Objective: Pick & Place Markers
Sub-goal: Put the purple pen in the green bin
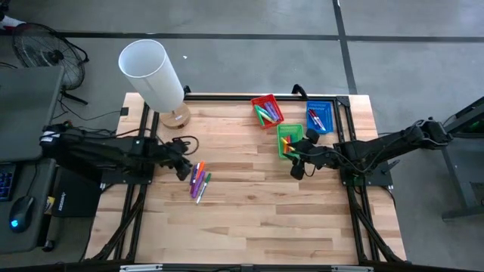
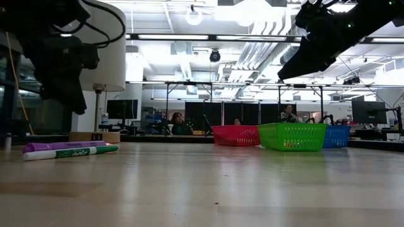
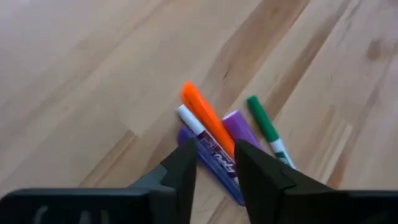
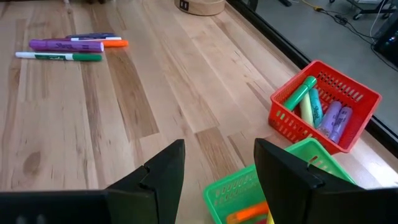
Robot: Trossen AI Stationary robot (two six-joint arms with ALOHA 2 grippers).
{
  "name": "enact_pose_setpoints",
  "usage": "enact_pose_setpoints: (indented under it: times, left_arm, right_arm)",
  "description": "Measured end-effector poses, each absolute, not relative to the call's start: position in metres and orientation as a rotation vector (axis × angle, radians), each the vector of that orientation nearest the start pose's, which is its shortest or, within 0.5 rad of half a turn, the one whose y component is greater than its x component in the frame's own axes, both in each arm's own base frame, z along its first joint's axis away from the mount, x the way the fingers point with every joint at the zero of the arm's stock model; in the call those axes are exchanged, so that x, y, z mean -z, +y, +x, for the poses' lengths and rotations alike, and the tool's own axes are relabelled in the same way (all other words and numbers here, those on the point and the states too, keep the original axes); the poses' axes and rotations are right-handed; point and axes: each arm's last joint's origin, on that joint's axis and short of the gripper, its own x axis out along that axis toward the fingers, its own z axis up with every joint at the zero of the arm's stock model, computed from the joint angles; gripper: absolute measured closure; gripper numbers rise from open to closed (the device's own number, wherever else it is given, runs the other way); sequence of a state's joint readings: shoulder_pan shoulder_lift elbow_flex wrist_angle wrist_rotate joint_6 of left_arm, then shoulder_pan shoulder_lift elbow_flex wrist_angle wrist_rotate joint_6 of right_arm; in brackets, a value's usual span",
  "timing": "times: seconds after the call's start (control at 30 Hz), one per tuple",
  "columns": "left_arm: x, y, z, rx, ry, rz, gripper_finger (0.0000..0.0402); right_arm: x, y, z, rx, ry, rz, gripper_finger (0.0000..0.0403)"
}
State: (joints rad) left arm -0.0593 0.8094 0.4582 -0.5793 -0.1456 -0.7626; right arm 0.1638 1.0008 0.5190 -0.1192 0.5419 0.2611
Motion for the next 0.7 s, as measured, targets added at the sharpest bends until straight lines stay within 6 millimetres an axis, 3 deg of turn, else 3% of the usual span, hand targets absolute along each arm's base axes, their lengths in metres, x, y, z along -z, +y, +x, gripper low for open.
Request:
enact_pose_setpoints:
  times: [0.3, 0.7]
  left_arm:
    - [-0.174, -0.007, 0.161, -0.515, 0.965, -0.775, 0.0191]
    - [-0.155, -0.008, 0.170, -0.618, 1.065, -0.818, 0.0180]
  right_arm:
    - [-0.213, 0.018, 0.198, 0.437, 0.517, 0.041, 0.0221]
    - [-0.213, 0.018, 0.198, 0.438, 0.516, 0.044, 0.0221]
